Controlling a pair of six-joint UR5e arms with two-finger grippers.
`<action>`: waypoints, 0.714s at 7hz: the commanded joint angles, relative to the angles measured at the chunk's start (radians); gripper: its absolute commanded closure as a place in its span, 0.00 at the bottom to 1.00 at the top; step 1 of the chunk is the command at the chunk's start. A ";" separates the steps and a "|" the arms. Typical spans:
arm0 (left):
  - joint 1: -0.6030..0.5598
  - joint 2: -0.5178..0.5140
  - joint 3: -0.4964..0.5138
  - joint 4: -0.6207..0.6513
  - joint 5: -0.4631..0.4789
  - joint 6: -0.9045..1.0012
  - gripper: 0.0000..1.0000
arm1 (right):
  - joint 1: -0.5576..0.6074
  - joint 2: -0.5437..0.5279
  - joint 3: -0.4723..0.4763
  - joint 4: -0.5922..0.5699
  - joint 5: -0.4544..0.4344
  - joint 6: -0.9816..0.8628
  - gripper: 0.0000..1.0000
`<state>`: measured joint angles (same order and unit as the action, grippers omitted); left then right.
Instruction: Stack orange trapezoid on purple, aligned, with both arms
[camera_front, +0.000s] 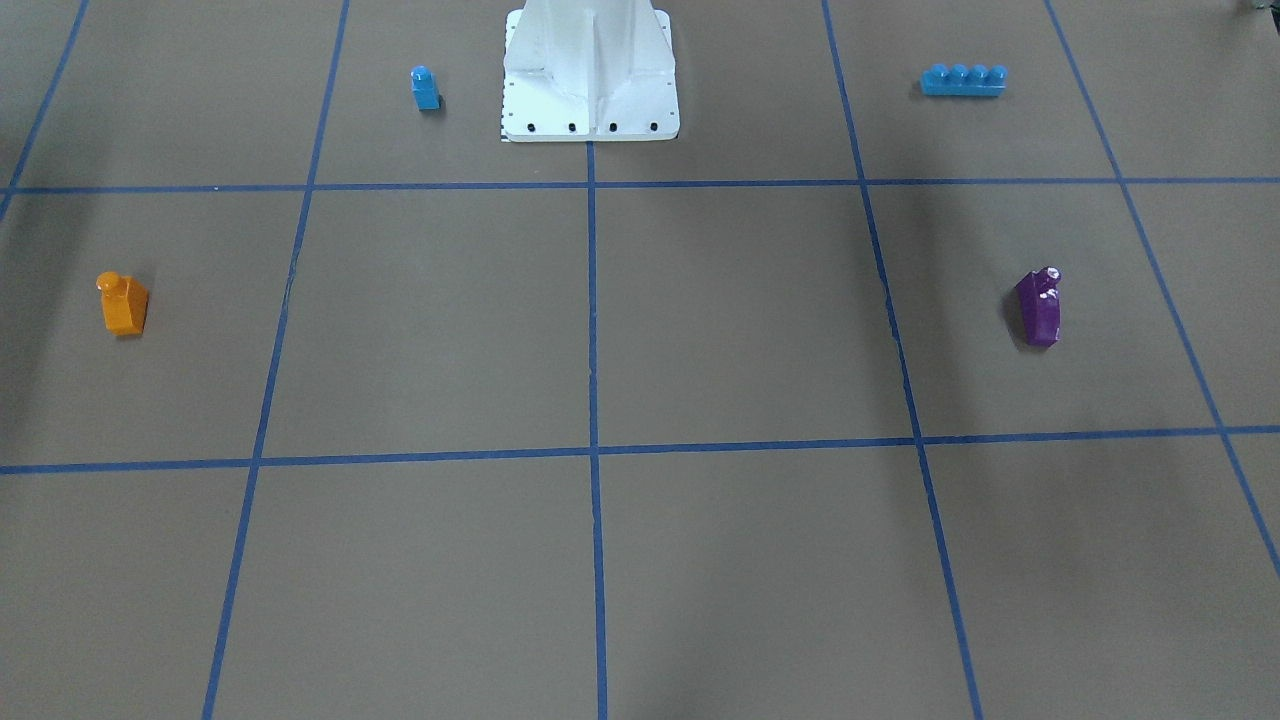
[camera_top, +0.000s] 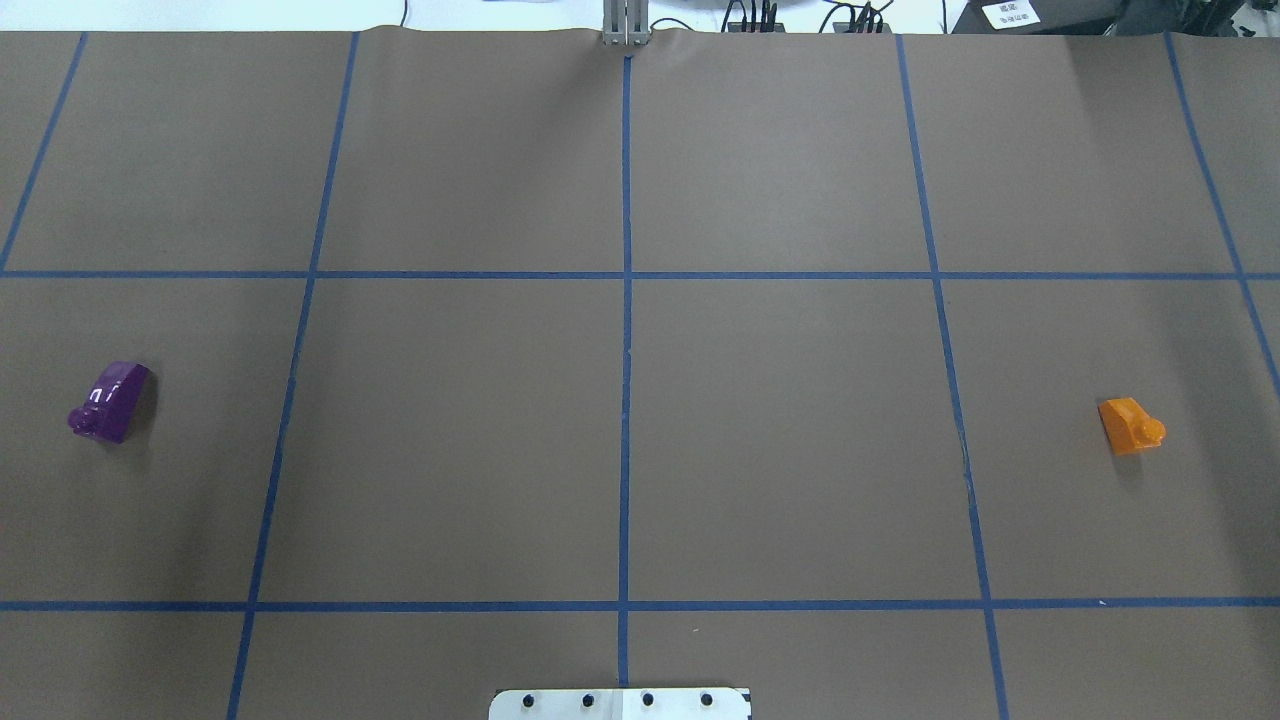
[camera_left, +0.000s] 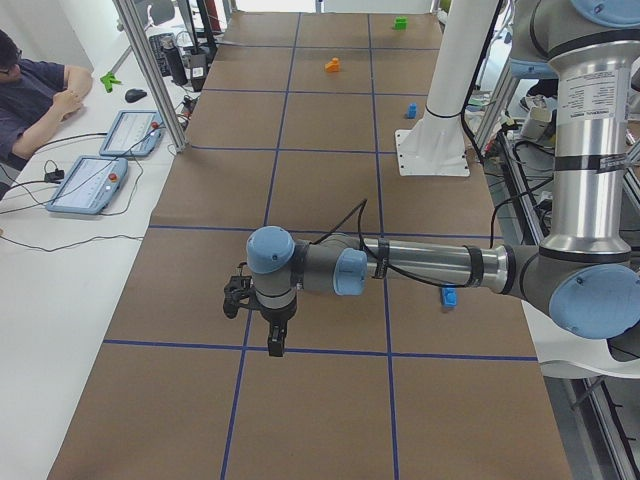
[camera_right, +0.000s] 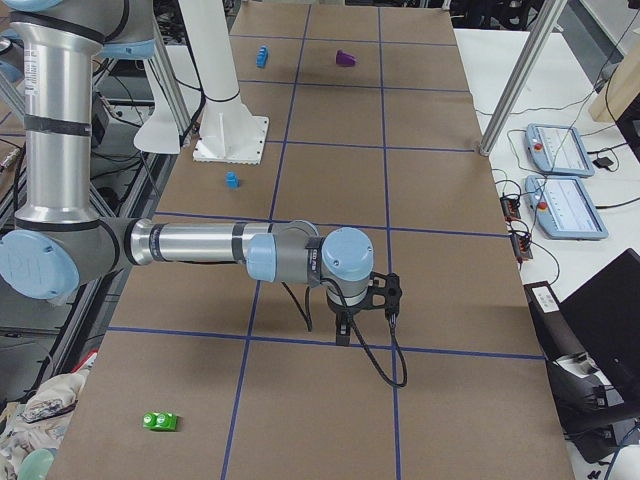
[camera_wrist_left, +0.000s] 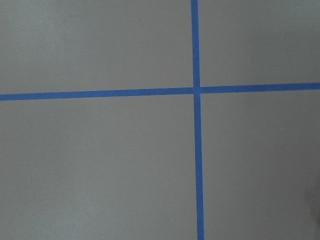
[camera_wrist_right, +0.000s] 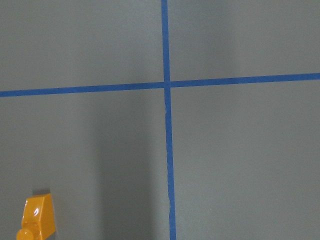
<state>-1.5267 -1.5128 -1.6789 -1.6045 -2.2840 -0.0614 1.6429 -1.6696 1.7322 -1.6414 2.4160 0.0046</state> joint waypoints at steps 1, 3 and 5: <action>0.000 0.000 0.001 0.000 0.000 0.000 0.00 | 0.000 -0.001 0.003 0.000 0.002 0.002 0.00; 0.002 -0.021 -0.016 -0.005 -0.011 -0.009 0.00 | 0.000 0.004 0.003 0.000 0.006 0.017 0.00; 0.067 -0.033 -0.038 -0.085 0.001 -0.012 0.00 | -0.002 0.008 0.000 0.002 0.006 0.015 0.00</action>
<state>-1.4963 -1.5411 -1.7090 -1.6426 -2.2874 -0.0706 1.6426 -1.6632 1.7354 -1.6410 2.4223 0.0196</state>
